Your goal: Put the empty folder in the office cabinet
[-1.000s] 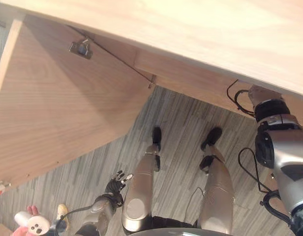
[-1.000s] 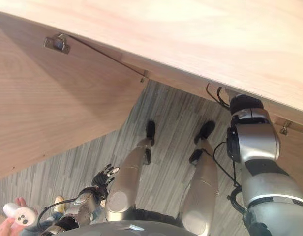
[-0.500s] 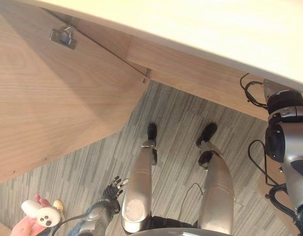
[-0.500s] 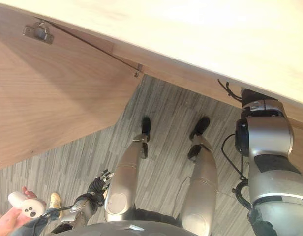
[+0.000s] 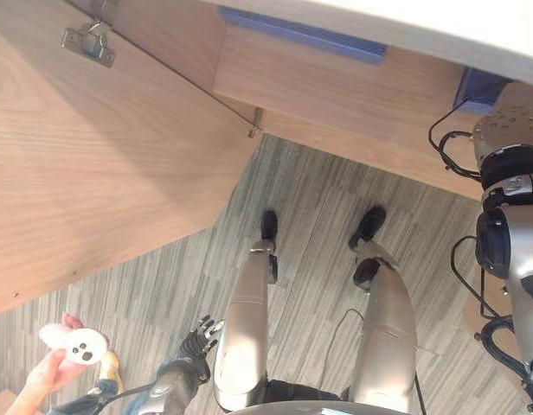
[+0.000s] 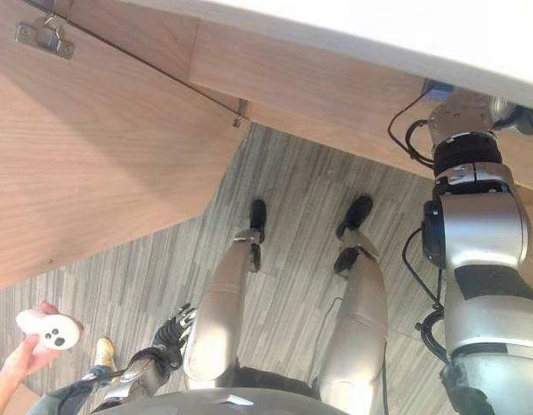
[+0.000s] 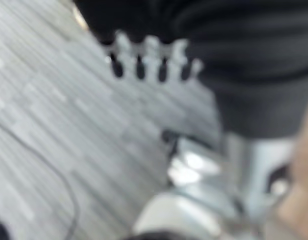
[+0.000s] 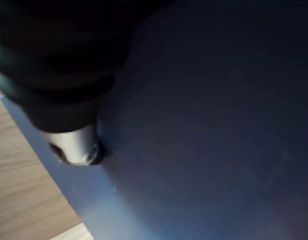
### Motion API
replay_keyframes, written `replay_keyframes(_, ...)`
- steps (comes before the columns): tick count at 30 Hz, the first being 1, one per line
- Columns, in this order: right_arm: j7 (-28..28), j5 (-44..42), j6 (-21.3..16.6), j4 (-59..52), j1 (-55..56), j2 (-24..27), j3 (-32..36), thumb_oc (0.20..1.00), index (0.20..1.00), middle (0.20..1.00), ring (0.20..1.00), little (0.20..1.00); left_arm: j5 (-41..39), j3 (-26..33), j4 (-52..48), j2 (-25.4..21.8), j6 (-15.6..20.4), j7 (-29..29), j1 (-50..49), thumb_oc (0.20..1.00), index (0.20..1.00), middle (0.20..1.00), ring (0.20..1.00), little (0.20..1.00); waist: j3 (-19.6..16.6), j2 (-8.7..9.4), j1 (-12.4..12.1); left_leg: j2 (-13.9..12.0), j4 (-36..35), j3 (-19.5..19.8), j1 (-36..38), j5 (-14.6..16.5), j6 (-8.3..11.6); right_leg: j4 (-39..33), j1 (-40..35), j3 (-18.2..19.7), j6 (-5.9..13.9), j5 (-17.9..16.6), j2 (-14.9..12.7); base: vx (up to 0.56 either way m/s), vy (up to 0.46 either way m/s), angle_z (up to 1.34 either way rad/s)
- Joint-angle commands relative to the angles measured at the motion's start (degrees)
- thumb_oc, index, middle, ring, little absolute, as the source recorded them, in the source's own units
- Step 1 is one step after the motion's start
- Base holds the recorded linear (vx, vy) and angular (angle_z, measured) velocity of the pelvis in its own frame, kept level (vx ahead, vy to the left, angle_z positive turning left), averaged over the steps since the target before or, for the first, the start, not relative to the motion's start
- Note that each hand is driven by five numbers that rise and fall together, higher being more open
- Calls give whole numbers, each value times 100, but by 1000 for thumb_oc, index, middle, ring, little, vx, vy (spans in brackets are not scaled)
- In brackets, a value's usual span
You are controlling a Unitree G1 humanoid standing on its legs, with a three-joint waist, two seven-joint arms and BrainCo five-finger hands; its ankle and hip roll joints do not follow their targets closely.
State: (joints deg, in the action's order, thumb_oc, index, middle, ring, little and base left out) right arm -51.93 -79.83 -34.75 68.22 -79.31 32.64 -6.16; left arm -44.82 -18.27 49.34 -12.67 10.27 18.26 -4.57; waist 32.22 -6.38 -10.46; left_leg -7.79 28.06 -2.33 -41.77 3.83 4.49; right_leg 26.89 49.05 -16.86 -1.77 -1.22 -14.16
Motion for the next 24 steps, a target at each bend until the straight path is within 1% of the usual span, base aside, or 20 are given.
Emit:
replay_keyframes(1,-31,447,-119,-8,-52,458,-340,200,200,200,200,200,-229,-200,79,-250,26,21,-458,1000,1000,1000,1000,1000,-243,-220,-189,67,1582,115,-656,180,-25,73,-464,-14,169,690,170,70,-75,-5)
replay_keyframes(2,-81,540,-81,26,-37,461,-373,200,200,200,200,200,-124,-138,-69,-207,-75,-99,-493,1000,1000,1000,1000,1000,-243,-220,-215,67,1676,135,-740,178,-48,160,-439,0,178,710,173,61,-68,-3)
replay_keyframes(4,-109,550,-67,73,-78,445,-401,200,200,200,200,200,-115,-146,-141,-222,-127,-207,-494,1000,1000,1000,1000,1000,-243,-198,-233,57,1743,157,-785,185,-55,227,-426,12,162,743,182,78,-129,6)
replay_keyframes(5,-133,576,-66,175,-226,378,-496,200,200,200,200,200,-166,-257,-319,-304,-269,-523,-382,1000,1000,1000,1000,1000,-243,-136,-289,40,1873,210,-864,251,-92,412,-407,18,129,817,199,90,-177,7)
replay_keyframes(6,-133,576,-66,175,-226,378,-496,200,200,200,200,200,-166,-257,-319,-304,-269,-523,-382,1000,1000,1000,1000,1000,-243,-136,-289,40,1873,210,-864,251,-92,412,-407,18,129,817,199,94,-188,6)
replay_keyframes(7,-222,565,-72,213,-327,337,-575,200,200,200,200,200,-228,-334,-390,-355,-343,-676,-304,1000,1000,1000,1000,1000,-243,-110,-316,27,1929,241,-896,259,-96,500,-393,18,122,841,203,78,-127,13)
replay_keyframes(9,-301,470,-36,201,-402,234,-714,200,200,200,200,200,-320,-430,-488,-338,-462,-1022,-155,1000,1000,1000,1000,1000,-243,-27,-329,-49,1996,291,-945,264,-102,726,-368,13,113,913,233,98,-132,21)
replay_keyframes(10,-301,470,-36,201,-402,234,-714,200,200,200,200,200,-320,-430,-488,-338,-462,-1022,-155,1000,1000,1000,1000,1000,-243,-27,-329,-49,1996,291,-945,264,-102,726,-368,13,113,913,233,68,-60,16)
replay_keyframes(11,-269,479,-2,206,-403,210,-754,200,200,200,200,200,-349,-456,-511,-336,-513,-1141,-116,1000,1000,1000,1000,1000,-243,1,-329,-81,2002,303,-945,256,-102,792,-373,15,102,947,245,94,-81,9)
replay_keyframes(12,-301,524,36,195,-421,105,-800,200,200,200,200,200,-431,-508,-528,-327,-636,-1314,-8,1000,1000,1000,1000,1000,-243,50,-327,-139,1979,328,-929,234,-91,894,-389,31,94,990,280,128,-103,10)
replay_keyframes(13,-337,524,-8,181,-407,46,-825,200,200,200,200,200,-414,-504,-543,-319,-705,-1390,38,1000,1000,1000,1000,1000,-243,69,-332,-178,1936,338,-916,179,-79,912,-403,27,86,1004,295,134,-101,0)
replay_keyframes(16,-468,528,-90,160,-334,-46,-839,200,200,200,200,200,-433,-471,-521,-313,-819,-1531,151,1000,1000,1000,1000,1000,-243,124,-313,-269,1807,328,-850,121,-78,969,-457,17,93,1020,320,63,-42,-5)
replay_keyframes(21,-348,173,-108,199,-276,-103,-740,200,200,200,200,200,-532,-441,-381,-309,-931,-1618,303,1000,1000,1000,1000,1000,-243,132,-274,-360,1903,340,-890,131,-78,1132,-474,20,58,1105,333,53,-33,-5)
replay_keyframes(24,-450,209,-146,263,-339,-150,-811,200,200,200,200,200,-605,-460,-270,-267,-984,-1673,468,1000,1000,1000,1000,1000,-243,121,-233,-365,1987,345,-951,101,-65,1163,-430,51,41,1118,348,9,-2,-2)
